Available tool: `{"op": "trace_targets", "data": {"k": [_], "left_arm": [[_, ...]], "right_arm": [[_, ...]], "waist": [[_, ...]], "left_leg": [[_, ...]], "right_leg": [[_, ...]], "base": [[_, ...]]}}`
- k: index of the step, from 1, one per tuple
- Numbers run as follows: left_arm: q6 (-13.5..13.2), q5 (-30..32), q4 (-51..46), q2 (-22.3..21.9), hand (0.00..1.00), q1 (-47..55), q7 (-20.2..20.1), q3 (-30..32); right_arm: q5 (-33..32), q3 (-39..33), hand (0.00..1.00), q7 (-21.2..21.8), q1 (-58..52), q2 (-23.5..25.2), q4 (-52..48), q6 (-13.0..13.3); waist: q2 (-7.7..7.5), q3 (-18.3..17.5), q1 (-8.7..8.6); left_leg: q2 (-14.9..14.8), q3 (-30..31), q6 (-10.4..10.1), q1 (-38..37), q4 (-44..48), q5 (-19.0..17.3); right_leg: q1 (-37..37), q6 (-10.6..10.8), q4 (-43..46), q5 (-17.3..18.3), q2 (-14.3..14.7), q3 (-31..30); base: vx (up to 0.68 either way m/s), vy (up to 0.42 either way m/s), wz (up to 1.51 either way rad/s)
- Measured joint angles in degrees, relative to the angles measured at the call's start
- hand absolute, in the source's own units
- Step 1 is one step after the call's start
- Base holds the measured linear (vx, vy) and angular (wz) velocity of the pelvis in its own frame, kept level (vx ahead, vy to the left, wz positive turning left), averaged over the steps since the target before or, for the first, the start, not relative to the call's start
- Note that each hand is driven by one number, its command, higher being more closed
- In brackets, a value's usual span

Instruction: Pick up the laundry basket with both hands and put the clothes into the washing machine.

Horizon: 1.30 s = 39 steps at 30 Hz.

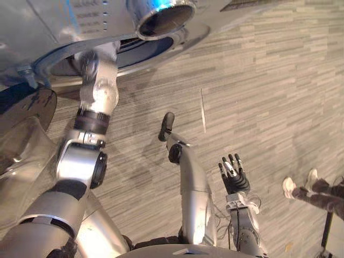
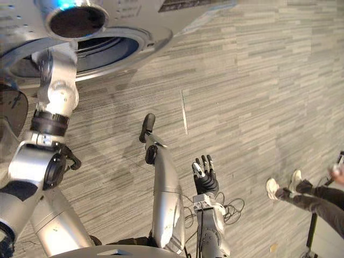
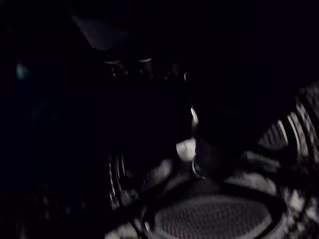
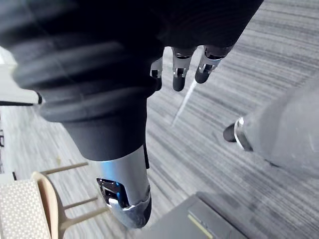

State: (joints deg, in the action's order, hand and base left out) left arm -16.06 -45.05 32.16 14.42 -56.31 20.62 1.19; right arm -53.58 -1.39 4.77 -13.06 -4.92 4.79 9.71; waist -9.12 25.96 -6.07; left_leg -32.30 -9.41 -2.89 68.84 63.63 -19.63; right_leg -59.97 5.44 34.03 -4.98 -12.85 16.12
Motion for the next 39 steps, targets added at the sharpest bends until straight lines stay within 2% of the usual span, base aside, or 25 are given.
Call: {"op": "trace_targets", "data": {"k": [2,4,6,9,11,12,18,22,25,27,30,31,32,34,35,36,37,38,39], "left_arm": [[1.6,2.3,4.0,-0.6,0.0,6.6,-0.9,1.1],[2.8,6.2,6.6,-3.0,0.0,13.7,-2.7,1.1],[4.4,9.6,8.9,-7.3,0.0,22.3,-3.9,2.7],[5.3,10.3,14.1,-11.3,0.0,32.8,-4.7,7.8],[6.6,9.3,16.0,-11.8,0.0,37.4,-4.9,10.1],[6.7,9.2,16.5,-12.8,0.0,37.5,-5.4,11.8],[6.9,9.2,16.3,-13.8,0.0,38.8,-8.3,12.3],[6.2,10.5,14.7,-13.8,0.0,43.3,-10.7,8.9],[5.5,11.3,13.9,-13.7,0.0,49.3,-12.3,7.3],[5.5,11.7,16.2,-13.8,0.0,52.5,-13.4,7.3],[5.9,12.8,22.3,-13.6,0.0,57.1,-14.6,7.5],[6.0,12.9,23.2,-13.9,0.0,58.1,-14.9,7.6],[6.1,13.3,23.8,-14.0,0.0,59.6,-14.9,7.7],[6.2,13.8,24.8,-14.5,0.0,61.3,-14.9,7.6],[6.5,13.8,24.9,-14.9,0.0,62.1,-15.0,7.4],[6.5,13.8,24.6,-15.4,0.0,63.2,-15.1,6.8],[6.5,13.7,24.6,-15.5,0.0,63.7,-15.2,6.2],[6.6,13.6,23.2,-15.4,0.0,64.7,-15.2,5.0],[6.6,13.0,19.5,-15.3,0.0,65.2,-15.2,5.0]], "right_arm": [[0.0,1.3,0.0,0.1,0.2,0.0,0.8,-0.1],[0.0,1.3,0.0,0.1,0.3,0.0,0.8,-0.2],[0.0,1.7,0.0,0.1,0.6,0.0,1.0,-0.2],[0.0,2.8,0.0,0.1,0.6,0.0,2.3,-0.2],[0.0,3.6,0.0,0.0,0.4,0.0,3.7,-0.2],[0.0,3.6,0.0,0.1,0.4,0.0,4.2,-0.2],[0.0,6.2,0.0,0.1,0.4,-0.1,7.0,0.2],[2.3,7.9,0.0,0.0,0.4,-0.2,11.5,0.7],[4.9,7.5,0.0,0.0,0.5,-0.3,16.8,1.9],[9.3,6.7,0.0,-0.1,1.0,-0.4,22.3,2.5],[14.2,5.6,0.0,-0.4,3.4,-2.4,33.5,2.1],[15.2,5.2,0.0,-0.5,3.4,-2.9,35.3,1.9],[16.2,4.8,0.0,-0.9,3.2,-4.1,38.5,1.3],[18.1,4.3,0.0,-1.9,2.7,-5.4,41.9,0.9],[18.2,3.6,0.0,-2.3,2.9,-6.1,43.5,0.6],[19.4,2.8,0.0,-2.5,3.0,-6.9,45.0,-0.1],[19.8,2.4,0.0,-2.5,3.1,-7.2,45.7,-0.4],[20.3,1.3,0.0,-2.9,3.2,-6.9,45.8,-1.2],[20.3,0.6,0.0,-2.9,3.7,-6.0,46.0,-1.2]], "waist": [[-0.03,-0.8,0.38],[-0.01,-0.9,1.66],[-0.03,-1.9,2.56],[0.12,-3.3,2.94],[0.44,-3.4,3.55],[0.63,-3.5,3.89],[1.11,-3.3,5.41],[2.74,-3.1,5.98],[5.3,-4.5,6.47],[7.22,-6.8,6.88],[9.8,-12.0,6.86],[10.02,-12.9,6.8],[11.41,-14.5,6.74],[12.59,-16.3,6.69],[13.51,-16.9,6.61],[14.59,-17.6,6.88],[15.11,-17.9,6.98],[14.97,-18.7,7.02],[13.75,-18.9,7.97]], "left_leg": [[0.7,0.7,-0.5,-0.1,-1.2,1.0],[1.3,0.7,-1.0,-1.3,-1.8,1.3],[1.9,0.8,-1.7,-2.8,-2.7,1.8],[2.9,1.3,-2.8,-5.9,-4.6,2.4],[3.4,1.3,-3.1,-8.4,-6.4,3.2],[4.1,1.2,-3.4,-10.1,-7.7,4.0],[6.0,1.4,-5.4,-18.6,-12.3,6.6],[8.0,1.1,-7.5,-30.2,-19.3,9.5],[9.0,0.3,-8.8,-39.4,-25.9,11.4],[10.2,-0.6,-9.0,-46.9,-33.1,13.8],[12.0,-0.6,-7.5,-57.0,-46.5,17.3],[12.4,-0.3,-6.9,-58.3,-48.9,17.8],[13.3,1.0,-6.1,-60.5,-52.6,18.4],[14.5,4.1,-5.1,-61.5,-55.7,19.4],[15.3,5.9,-3.5,-61.8,-56.4,20.3],[15.6,6.4,0.0,-61.7,-56.6,22.4],[15.6,6.3,2.1,-61.8,-56.9,22.8],[15.9,5.7,2.5,-62.3,-57.4,18.8],[16.2,4.8,2.6,-59.9,-48.5,19.9]], "right_leg": [[0.0,-0.3,1.4,1.4,-0.7,0.7],[0.1,-0.5,3.5,3.0,-1.3,0.6],[0.3,-0.7,6.0,5.1,-2.2,0.6],[2.0,-1.1,8.5,8.1,-3.2,0.9],[4.0,-1.3,9.7,9.8,-4.0,1.7],[5.3,-1.2,10.4,10.9,-4.6,2.0],[10.6,-2.3,14.8,15.3,-6.6,2.5],[19.8,-2.7,15.0,18.0,-7.8,3.8],[27.9,-2.4,12.9,19.4,-7.8,5.5],[34.2,-2.3,9.7,19.6,-7.5,7.2],[43.8,-1.6,2.0,19.3,-5.7,10.8],[45.3,-1.4,0.6,19.2,-5.3,11.7],[48.3,-0.9,-1.6,18.9,-5.1,13.4],[51.7,-0.2,-4.0,18.5,-5.1,16.5],[54.2,0.4,-5.6,18.1,-5.2,18.9],[56.3,0.9,-7.4,17.4,-5.0,20.8],[57.5,0.8,-8.8,16.6,-4.7,21.7],[60.2,-0.4,-13.4,13.6,-4.4,23.6],[60.8,-1.3,-15.0,11.9,-6.2,24.1]], "base": [[-0.01,-0.09,0.34],[0.0,-0.081,0.29],[0.0,-0.083,0.25],[0.01,-0.101,0.3],[0.0,-0.147,0.49],[0.0,-0.175,0.48],[0.0,-0.153,0.35],[0.04,-0.155,0.35],[0.05,-0.117,0.31],[0.09,-0.124,0.31],[0.09,-0.103,0.32],[0.13,-0.089,0.59],[0.12,-0.064,0.75],[0.1,-0.009,0.84],[0.07,0.027,0.83],[0.05,0.033,0.78],[0.04,0.043,0.71],[0.05,0.125,0.54],[0.06,0.131,0.37]]}}
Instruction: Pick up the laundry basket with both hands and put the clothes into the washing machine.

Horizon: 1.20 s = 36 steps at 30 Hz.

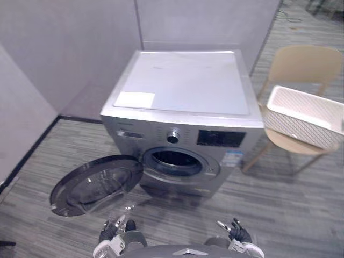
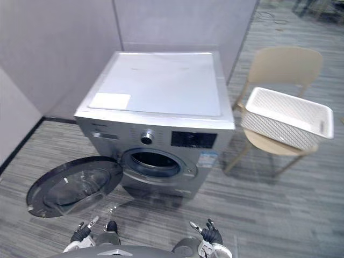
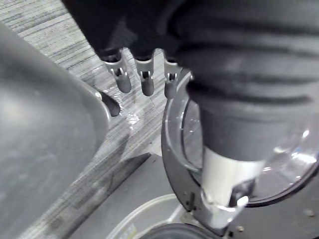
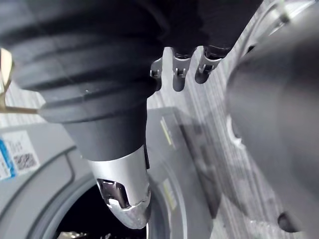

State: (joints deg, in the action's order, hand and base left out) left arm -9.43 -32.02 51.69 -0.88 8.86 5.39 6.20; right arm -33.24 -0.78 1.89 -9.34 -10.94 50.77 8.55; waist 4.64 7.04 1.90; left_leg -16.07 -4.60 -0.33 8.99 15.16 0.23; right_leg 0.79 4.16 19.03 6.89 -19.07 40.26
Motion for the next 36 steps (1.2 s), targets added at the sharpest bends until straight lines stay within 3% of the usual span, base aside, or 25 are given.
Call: {"op": "trace_targets", "data": {"k": [3,4,5,6,7,8,9,11,13,16,17,18,19,20,21,22,23,24,25,26,27,30,32,36], "left_arm": [[-0.1,-1.7,-11.0,-0.6,0.0,1.0,0.2,-0.1],[-0.5,-1.7,-17.4,-0.7,0.0,1.1,0.3,-0.2],[-1.4,-2.2,-24.0,-0.1,0.0,0.7,0.6,-0.3],[-2.2,-2.7,-28.3,-0.2,0.0,0.6,0.5,-1.1],[-2.5,-2.7,-31.7,-0.2,0.0,0.5,0.5,-2.8],[-2.5,-2.7,-32.7,-0.4,0.0,0.0,0.5,-4.0],[-2.4,-2.7,-35.2,-0.4,0.0,-1.2,0.5,-6.2],[-2.5,-2.7,-41.2,0.2,0.0,-2.8,0.4,-8.7],[-2.7,-2.6,-44.8,2.1,0.0,-3.4,0.1,-10.4],[-2.8,-2.6,-47.3,4.0,0.0,-3.1,-0.8,-12.3],[-2.8,-1.7,-48.8,4.7,0.0,-2.8,-1.0,-13.7],[-3.1,-0.5,-49.7,4.7,0.0,-2.3,-1.8,-14.3],[-3.1,0.4,-50.3,4.7,0.0,-1.4,-2.4,-15.6],[-3.0,1.1,-50.3,4.3,0.0,-0.6,-3.2,-16.3],[-3.0,1.8,-50.3,3.2,0.0,0.1,-3.8,-16.2],[-3.0,2.0,-50.0,2.6,0.0,0.0,-3.9,-15.9],[-3.0,1.9,-49.9,3.2,0.0,0.2,-3.9,-15.5],[-3.0,1.9,-48.9,3.2,0.0,1.5,-3.9,-15.4],[-2.9,1.9,-48.6,3.3,0.0,2.1,-3.9,-15.5],[-2.3,1.9,-47.8,3.3,0.0,3.0,-4.0,-15.6],[-1.7,1.9,-47.6,2.9,0.0,3.7,-4.0,-15.8],[-1.2,1.9,-45.9,2.9,0.0,3.6,-4.0,-16.3],[-0.7,1.8,-45.5,1.7,0.0,3.4,-3.5,-16.4],[-0.7,0.5,-45.5,1.6,0.0,3.4,-3.1,-15.4]], "right_arm": [[0.0,-1.3,0.0,-0.6,2.6,-0.6,0.0,-0.2],[0.0,-1.9,0.0,-1.3,3.6,0.0,0.3,-0.4],[0.0,-2.3,0.0,-1.3,3.9,1.2,0.5,-0.1],[-0.1,-2.7,0.0,-1.6,4.9,1.0,0.4,0.0],[-0.1,-2.7,0.0,-1.9,5.7,0.3,0.2,0.2],[-0.1,-2.7,0.0,-2.0,6.1,-0.2,0.2,0.2],[0.0,-2.7,0.0,-2.0,6.7,-0.7,0.9,0.0],[0.1,-2.7,0.0,-1.9,7.4,0.7,3.6,-0.3],[1.0,-2.8,0.0,-1.9,7.6,3.9,6.4,-1.0],[1.7,-4.2,0.0,-1.9,6.5,6.1,6.6,-1.3],[1.6,-5.0,0.0,-1.7,5.6,6.1,6.4,-1.2],[1.7,-5.2,0.0,-1.6,5.4,5.9,6.3,-1.2],[1.7,-6.0,0.0,-1.5,5.3,5.6,5.7,-1.3],[1.8,-6.8,0.0,-1.4,4.9,5.3,5.0,-1.3],[2.1,-6.9,0.0,-1.1,4.2,4.7,3.4,-1.2],[2.1,-6.7,0.0,-1.1,4.2,4.7,2.8,-1.1],[2.1,-6.5,0.0,-0.8,3.2,6.1,2.1,-1.1],[2.1,-5.9,0.0,0.3,2.5,6.7,1.9,-1.2],[2.1,-5.8,0.0,0.7,2.5,7.2,1.8,-1.2],[2.1,-6.1,0.0,1.2,1.9,8.2,1.8,-1.1],[2.1,-5.9,0.0,1.4,1.1,8.2,1.9,-1.1],[2.1,-4.6,0.0,1.3,0.7,7.2,1.9,-1.0],[2.0,-4.1,0.0,1.2,0.9,5.9,2.1,-1.1],[2.0,-3.7,0.0,0.5,2.0,5.3,2.1,-1.2]], "waist": [[1.5,-0.6,0.28],[-0.05,-1.4,-0.24],[-2.63,-2.3,-1.29],[-1.52,-2.5,-0.28],[0.16,-3.2,-0.59],[0.93,-3.7,-1.01],[1.58,-4.3,-0.95],[1.21,-4.4,-1.65],[-1.33,-3.6,-0.73],[-3.29,-3.6,-0.55],[-3.85,-3.8,-0.68],[-4.38,-3.4,-0.53],[-3.5,-3.5,-0.45],[-2.95,-3.9,-0.73],[-1.49,-4.0,-1.62],[-1.51,-3.4,-2.07],[-3.33,-2.9,-2.5],[-4.5,-3.4,-0.82],[-4.59,-3.2,-0.69],[-6.02,-3.2,-1.92],[-6.8,-3.6,-2.31],[-7.09,-4.2,-1.86],[-4.92,-4.7,-2.06],[-2.57,-5.6,-0.86]], "left_leg": [[0.0,0.0,-1.0,3.9,13.4,0.2],[3.4,1.8,-1.6,3.3,10.2,2.7],[4.8,4.9,-1.3,1.9,8.9,1.9],[2.2,5.6,-2.3,1.6,14.9,-2.1],[-0.5,7.8,-5.1,-1.2,15.4,-4.1],[-0.9,8.9,-7.5,-2.4,13.4,-5.7],[0.5,10.0,-10.8,-3.8,9.9,-9.1],[2.7,10.5,-12.3,-3.3,6.4,-13.0],[5.0,10.9,-11.7,-1.4,8.5,-13.6],[8.1,10.8,-10.5,1.3,11.5,-15.3],[9.8,10.3,-9.3,2.0,11.6,-15.4],[10.6,9.2,-8.7,2.2,11.5,-15.2],[11.2,8.1,-7.5,2.3,10.5,-14.6],[11.7,7.2,-6.0,1.8,8.3,-13.4],[11.6,5.9,-3.8,0.1,4.0,-10.4],[11.7,6.2,-3.7,-0.4,3.2,-9.4],[11.6,6.0,-4.0,-1.9,2.3,-8.4],[11.4,4.1,-4.1,-2.7,1.4,-8.3],[11.4,3.8,-4.0,-2.7,1.1,-8.3],[11.5,4.4,-3.9,-3.0,0.7,-7.6],[11.7,5.0,-3.9,-2.9,0.7,-7.4],[12.2,4.8,-3.8,-3.6,-3.0,-4.7],[11.7,4.2,-3.7,-4.1,-8.3,-0.7],[11.4,2.9,-3.0,-3.8,-11.4,1.9]], "right_leg": [[1.6,1.3,0.0,-1.9,-1.2,1.4],[2.6,1.5,-3.1,-1.9,-1.4,0.8],[3.3,1.4,-6.3,-4.9,-2.9,0.4],[3.1,2.4,-6.1,-5.8,-2.6,-0.2],[3.1,3.1,-5.4,-6.2,-2.1,-0.2],[2.9,3.6,-5.1,-6.5,-2.5,0.0],[2.1,4.3,-5.0,-7.0,-3.7,-0.1],[2.1,4.8,-6.5,-9.5,-5.0,1.5],[2.2,3.9,-8.1,-11.4,-6.2,1.6],[1.9,4.5,-9.2,-12.3,-8.8,1.3],[1.3,2.8,-9.9,-13.0,-10.1,0.7],[0.2,-2.1,-10.0,-12.9,-10.9,0.0],[-1.6,-11.9,-9.7,-10.2,-11.0,-0.6],[-3.0,-19.8,-9.8,-4.6,-10.7,-0.8],[-3.2,-12.9,-7.2,0.6,-9.9,-3.3],[-3.6,-8.3,-2.3,-0.8,-8.7,-5.6],[-4.4,-3.5,7.1,-4.4,-3.0,-10.2],[-4.6,-1.8,6.9,-2.1,-1.4,-10.6],[-5.4,-0.2,8.3,-1.3,-0.7,-13.1],[-5.5,4.6,10.7,2.8,2.9,-17.9],[-4.6,4.6,9.2,5.1,5.6,-19.2],[-0.6,2.4,-1.9,4.6,7.3,-18.7],[0.1,2.0,-7.7,1.0,8.6,-18.1],[1.5,2.2,-15.5,-4.3,10.3,-18.9]], "base": [[0.05,0.155,0.28],[0.0,0.096,0.83],[-0.01,0.183,0.53],[0.0,0.271,0.28],[0.02,0.3,-0.01],[0.01,0.358,0.23],[0.0,0.414,0.38],[-0.08,0.452,0.55],[-0.16,0.32,0.3],[-0.14,0.221,0.15],[-0.1,0.205,0.0],[-0.11,0.238,-0.19],[-0.05,0.191,-0.35],[-0.04,0.224,-0.38],[-0.02,0.183,-0.15],[0.05,0.149,-0.06],[0.07,0.087,-0.36],[0.07,0.065,-0.5],[0.0,-0.015,-0.31],[-0.03,-0.08,0.23],[-0.04,-0.109,0.27],[-0.08,-0.062,0.02],[-0.16,-0.022,0.04],[-0.11,0.028,-0.15]]}}
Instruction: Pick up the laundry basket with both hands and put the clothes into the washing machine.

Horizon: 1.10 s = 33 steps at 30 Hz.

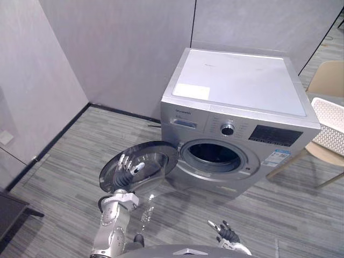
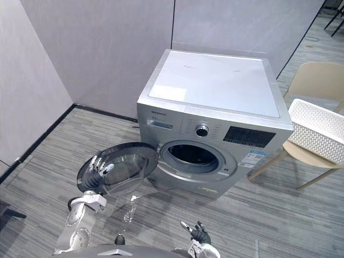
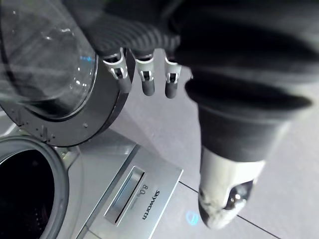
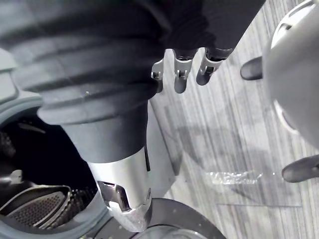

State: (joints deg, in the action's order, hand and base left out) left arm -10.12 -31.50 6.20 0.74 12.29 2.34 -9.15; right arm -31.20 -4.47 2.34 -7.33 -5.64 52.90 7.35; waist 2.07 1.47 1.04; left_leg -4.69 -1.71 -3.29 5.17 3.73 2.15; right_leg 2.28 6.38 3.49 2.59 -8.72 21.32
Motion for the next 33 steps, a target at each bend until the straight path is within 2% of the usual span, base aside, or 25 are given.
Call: {"op": "trace_targets", "data": {"k": [4,5,6,7,8,9,10,11,12,13,14,15,16,19,21,24,27,28,31,33], "left_arm": [[0.0,-0.9,-0.3,0.2,0.0,0.5,-0.1,-0.2],[0.0,-0.9,-0.6,0.1,0.0,1.1,-0.1,-0.2],[0.1,-0.9,-0.7,-0.2,0.0,1.4,-0.2,0.3],[0.1,-0.9,-0.8,-0.1,0.0,1.4,-0.2,0.7],[0.2,-0.9,-1.3,-0.1,0.0,0.9,-0.1,2.0],[0.2,-0.9,-2.9,-0.1,0.0,1.0,0.1,2.9],[0.2,-0.8,-3.8,-0.1,0.0,1.0,0.0,3.4],[0.0,-0.8,-5.7,-0.6,0.0,1.0,0.2,4.7],[-0.5,-0.8,-6.7,-0.9,0.0,0.3,0.8,5.3],[-0.5,-0.8,-6.9,-0.9,0.0,-0.3,1.1,5.8],[-0.8,-0.8,-6.8,-0.6,0.0,-1.9,1.5,6.8],[-1.2,-0.8,-6.7,0.2,0.0,-4.0,2.3,6.7],[-1.3,-0.1,-6.6,1.5,0.0,-5.0,2.8,6.6],[-1.4,1.8,-6.4,3.8,0.0,-5.5,3.7,6.5],[-1.8,2.6,-6.3,3.8,0.0,-5.5,3.7,6.7],[-2.5,4.7,-1.8,3.9,0.0,-7.0,3.6,6.8],[-2.3,7.1,7.0,4.0,0.0,-12.0,4.8,9.3],[-2.3,7.8,9.3,4.3,0.0,-13.8,5.6,10.5],[-2.2,8.2,19.7,8.1,0.0,-23.8,8.8,16.9],[-2.0,8.1,32.6,15.6,0.0,-35.6,11.5,22.4]], "right_arm": [[-0.5,1.5,0.0,0.0,0.9,-0.1,-0.1,0.4],[-0.6,1.4,0.0,0.0,1.7,-0.6,0.1,0.4],[-0.5,0.8,0.0,-0.1,1.8,-1.2,1.1,0.4],[-0.5,0.6,0.0,-0.3,2.0,-1.5,1.8,0.4],[-0.4,-0.5,0.0,-0.5,1.3,-1.4,2.4,0.5],[-0.6,-0.8,0.0,-0.9,1.1,-2.1,2.1,0.6],[-0.6,-0.8,0.0,-1.2,0.6,-2.2,2.1,0.6],[-0.7,-0.8,0.0,-1.2,-0.6,-2.2,2.0,0.6],[-1.0,-0.8,0.0,-1.2,-1.7,-2.2,2.1,0.5],[-1.0,-0.8,0.0,-1.2,-1.9,-2.2,2.1,0.4],[-1.0,-0.9,0.0,-1.0,-2.0,-1.6,2.0,0.5],[-1.0,-1.1,0.0,-0.9,-1.8,-1.4,2.1,0.3],[-0.9,-1.4,0.0,-0.9,-1.7,-1.1,2.1,0.3],[-0.9,-1.4,0.0,-1.0,-1.9,-1.0,2.0,0.3],[-1.0,-1.4,0.0,-0.9,-2.0,-0.9,2.0,0.5],[-0.4,-1.3,0.0,0.5,-2.3,-0.9,1.2,0.4],[0.1,-1.3,0.0,1.4,-2.8,-1.1,-2.3,-0.1],[0.1,-1.3,0.0,1.7,-2.9,-0.9,-3.0,-0.1],[0.1,-1.2,0.0,2.9,-2.7,-0.3,-5.1,-0.3],[0.1,-1.3,0.0,3.5,-2.5,-0.7,-6.0,-0.2]], "waist": [[1.3,1.8,0.51],[1.89,2.0,0.59],[2.51,2.2,0.54],[1.45,1.9,0.36],[0.61,2.4,0.27],[1.21,2.3,0.18],[1.44,2.1,0.0],[2.12,1.7,-0.75],[2.99,0.5,-1.41],[3.08,-0.3,-2.13],[2.58,-0.9,-3.31],[2.29,-0.7,-3.48],[1.92,-0.5,-3.47],[1.69,-0.5,-3.49],[1.63,-0.5,-3.49],[1.69,-0.5,-3.86],[1.61,-0.4,-5.01],[1.24,-0.2,-5.23],[-1.13,2.6,-6.96],[-4.02,5.6,-7.69]], "left_leg": [[0.1,0.3,1.7,1.3,4.8,-2.6],[0.0,0.0,3.0,2.3,6.8,-4.4],[-0.3,-2.4,6.5,2.8,7.3,-6.4],[-0.6,-4.7,8.2,2.8,7.2,-7.7],[-1.6,-7.0,9.0,4.3,12.9,-8.2],[-3.3,-7.3,8.4,5.4,18.9,-8.7],[-4.3,-7.4,8.1,5.1,20.4,-8.9],[-6.4,-7.5,8.1,3.3,19.8,-7.7],[-5.8,-6.7,4.4,1.4,14.9,-7.2],[-4.9,-6.5,3.6,0.8,12.3,-6.7],[-3.2,-6.0,0.7,0.3,7.4,-4.9],[-1.9,-5.7,-2.2,-0.8,3.0,-2.3],[-0.7,-5.2,-2.0,-1.1,0.4,-0.5],[0.4,-4.8,-1.8,-2.0,-1.1,0.4],[0.4,-5.2,-1.9,-3.0,-1.9,0.5],[0.0,-7.4,-2.5,-5.5,-7.7,2.7],[-1.2,-11.1,-2.6,-2.1,-8.6,2.9],[-1.4,-12.1,-2.7,-1.0,-8.6,3.0],[-1.9,-15.4,-3.3,2.6,-8.6,3.6],[-2.7,-18.0,-3.8,5.4,-8.4,5.0]], "right_leg": [[1.7,0.0,0.1,-0.4,-0.1,-0.2],[1.4,0.1,0.9,-0.3,0.0,-0.3],[0.5,-0.1,1.8,0.0,-0.3,-2.0],[0.1,-0.4,1.7,0.0,-1.3,-2.6],[-0.8,-1.1,2.0,-0.3,-3.0,-2.3],[-1.0,-1.0,2.4,-0.5,-3.8,-2.0],[-0.7,-0.7,2.4,-0.5,-4.1,-2.1],[0.0,0.0,2.3,-0.4,-4.1,-2.1],[0.0,0.6,2.1,-0.4,-4.0,-2.1],[0.2,0.6,1.1,-0.6,-4.2,-2.0],[0.3,0.4,-1.1,-2.2,-4.7,-1.7],[0.1,1.0,-2.3,-3.4,-5.6,-0.9],[0.0,0.3,-3.2,-4.0,-6.1,-0.1],[0.7,0.7,-3.7,-4.4,-6.8,0.1],[1.0,0.8,-4.0,-4.5,-6.8,0.0],[-0.2,1.9,-5.0,-4.9,-6.1,-1.8],[-5.7,2.1,-6.2,-5.5,-4.8,-4.7],[-7.4,2.2,-6.6,-6.3,-4.6,-5.5],[-12.8,2.2,-7.7,-10.2,-3.9,-8.8],[-17.6,1.9,-8.1,-13.0,-3.0,-11.7]], "base": [[-0.13,0.051,0.12],[-0.13,0.053,0.08],[-0.08,0.062,0.11],[-0.08,0.112,0.12],[-0.07,0.142,0.02],[-0.06,0.135,-0.01],[0.0,0.118,-0.05],[0.05,0.15,0.04],[0.07,0.153,0.14],[0.1,0.139,0.42],[0.1,0.156,0.6],[0.06,0.163,0.61],[0.01,0.122,0.42],[-0.03,0.05,0.15],[-0.03,0.004,-0.1],[-0.05,-0.022,-0.36],[-0.05,-0.015,-0.56],[-0.02,-0.011,-0.69],[-0.02,-0.019,-0.65],[-0.02,-0.037,-0.65]]}}
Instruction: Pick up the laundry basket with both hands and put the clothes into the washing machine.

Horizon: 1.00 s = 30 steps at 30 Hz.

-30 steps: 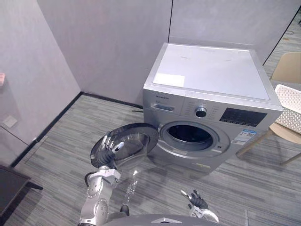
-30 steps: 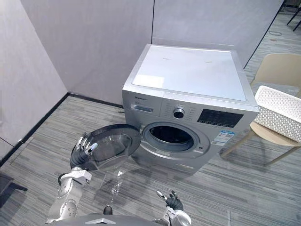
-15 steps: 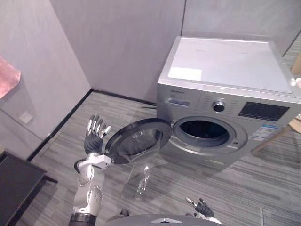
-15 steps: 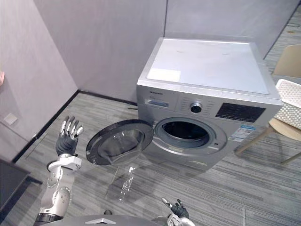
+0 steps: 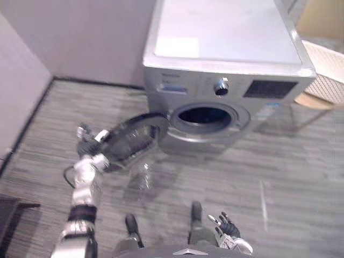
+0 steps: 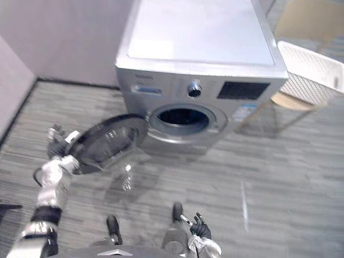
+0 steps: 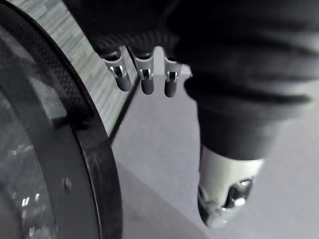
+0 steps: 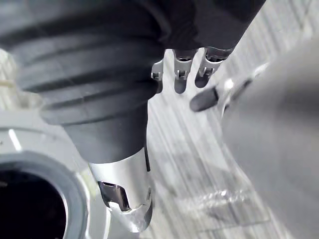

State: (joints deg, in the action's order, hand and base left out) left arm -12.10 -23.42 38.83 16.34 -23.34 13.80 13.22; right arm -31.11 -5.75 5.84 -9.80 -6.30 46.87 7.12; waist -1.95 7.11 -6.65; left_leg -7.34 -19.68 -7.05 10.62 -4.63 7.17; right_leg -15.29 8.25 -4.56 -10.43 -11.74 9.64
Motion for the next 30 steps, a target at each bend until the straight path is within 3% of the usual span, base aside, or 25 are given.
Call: {"op": "trace_targets", "data": {"k": [3,6,10,11,13,15,17,19,20,23,26,27,30], "left_arm": [[1.1,-0.9,13.7,10.4,0.0,-14.3,3.2,2.4],[1.4,-2.4,17.0,13.2,0.0,-21.0,3.3,2.3],[1.5,-2.4,17.0,8.2,0.0,-19.5,3.1,1.6],[0.2,-2.2,16.2,6.8,0.0,-17.9,3.2,1.4],[-0.2,-1.0,14.9,2.7,0.0,-13.6,2.5,-1.1],[-0.7,-0.1,11.8,0.0,0.0,-9.9,2.4,-3.3],[-1.2,1.0,9.0,-6.0,0.0,-2.5,2.1,-11.4],[-0.5,1.0,9.3,-8.7,0.0,1.9,1.4,-18.9],[0.1,1.0,9.4,-10.2,0.0,5.9,-0.9,-26.2],[3.2,-1.2,7.9,-13.3,0.0,14.4,-7.6,-47.5],[4.9,-2.3,-0.5,-13.5,0.0,15.4,-13.1,-61.2],[5.0,-2.3,-5.1,-13.5,0.0,14.7,-14.8,-64.4],[5.1,-3.2,-14.6,-13.4,0.0,11.5,-17.7,-66.1]], "right_arm": [[-0.6,0.0,0.0,-0.1,0.0,-0.4,-0.9,0.3],[-3.5,0.1,0.0,-0.3,-0.2,0.0,-0.9,0.7],[-5.7,0.0,0.0,-0.2,-0.9,2.6,-0.9,1.2],[-5.7,0.0,0.0,-0.2,-0.9,2.8,-0.9,1.2],[-5.7,-0.2,0.0,-0.5,-1.2,2.9,-0.8,1.1],[-5.6,-0.3,0.0,-0.9,-1.2,3.1,-0.8,1.1],[-5.5,-1.8,0.0,-1.0,-1.2,3.4,-0.8,1.1],[-5.0,-2.2,0.0,-1.1,-1.0,3.4,-0.6,1.1],[-4.9,-2.1,0.0,-1.1,-0.8,3.5,-0.4,1.1],[-4.6,-1.6,0.0,-1.2,-0.3,3.6,1.4,1.1],[-4.5,-1.2,0.0,-1.3,-0.3,3.5,1.5,1.1],[-4.5,-1.2,0.0,-1.4,-0.3,3.3,1.9,1.1],[-4.5,-1.0,0.0,-1.4,-0.4,2.5,3.4,1.2]], "waist": [[-3.46,3.3,-1.59],[-4.51,4.1,-2.73],[-4.89,4.5,-2.4],[-4.85,4.5,-2.21],[-4.01,5.0,-1.3],[-3.67,4.9,-0.88],[-1.6,4.0,-0.02],[-0.23,3.2,-0.1],[0.34,2.8,-0.28],[0.76,2.0,-0.54],[1.12,0.6,-0.72],[1.68,-0.1,-1.22],[3.12,-2.3,-1.52]], "left_leg": [[-0.6,-2.5,-0.4,1.4,0.1,0.7],[-0.9,-4.2,-0.4,2.0,0.1,0.6],[-1.4,-5.4,-0.6,1.8,2.5,-1.4],[-1.4,-5.7,-0.5,1.9,3.9,-2.1],[-1.5,-5.7,-0.4,1.0,5.8,-3.5],[-1.2,-5.6,-0.3,-0.1,5.5,-3.7],[-0.7,-4.5,-0.1,-2.0,4.0,-3.4],[-0.3,-3.3,0.0,-3.6,2.2,-2.8],[0.0,-2.8,-0.2,-5.5,0.8,-2.3],[0.3,-0.8,-0.3,-8.2,0.2,-2.3],[0.6,0.5,-0.3,-8.4,0.2,-2.3],[0.8,1.1,-0.3,-8.6,0.2,-2.2],[0.9,2.4,-0.2,-8.7,0.2,-2.2]], "right_leg": [[-3.3,-0.7,0.0,-2.1,0.9,-3.0],[-4.9,-1.2,0.0,-3.8,1.3,-4.6],[-4.7,-1.3,0.0,-3.8,1.1,-5.8],[-4.6,-1.3,0.0,-3.7,1.0,-5.9],[-2.7,-2.3,0.0,-2.3,0.7,-5.6],[-1.6,-1.8,0.2,-1.0,0.4,-5.4],[0.0,-1.5,1.2,0.8,0.2,-3.7],[1.5,-1.1,1.9,1.7,-0.1,-2.4],[3.1,-0.9,1.9,2.3,-0.1,-1.9],[7.2,0.0,2.0,2.9,-0.4,0.6],[8.3,0.3,1.9,3.2,-0.9,2.1],[9.1,0.3,1.7,3.2,-1.1,2.8],[10.0,0.4,1.2,3.3,-1.3,3.9]], "base": [[0.0,-0.02,-0.5],[0.01,0.009,-0.3],[0.01,0.026,-0.14],[0.01,0.012,-0.14],[-0.01,-0.009,0.01],[-0.01,-0.002,0.11],[-0.01,0.008,0.27],[0.01,0.014,0.34],[0.04,0.018,0.26],[0.06,0.007,0.36],[0.03,-0.003,0.25],[0.02,-0.003,0.27],[0.0,-0.011,0.18]]}}
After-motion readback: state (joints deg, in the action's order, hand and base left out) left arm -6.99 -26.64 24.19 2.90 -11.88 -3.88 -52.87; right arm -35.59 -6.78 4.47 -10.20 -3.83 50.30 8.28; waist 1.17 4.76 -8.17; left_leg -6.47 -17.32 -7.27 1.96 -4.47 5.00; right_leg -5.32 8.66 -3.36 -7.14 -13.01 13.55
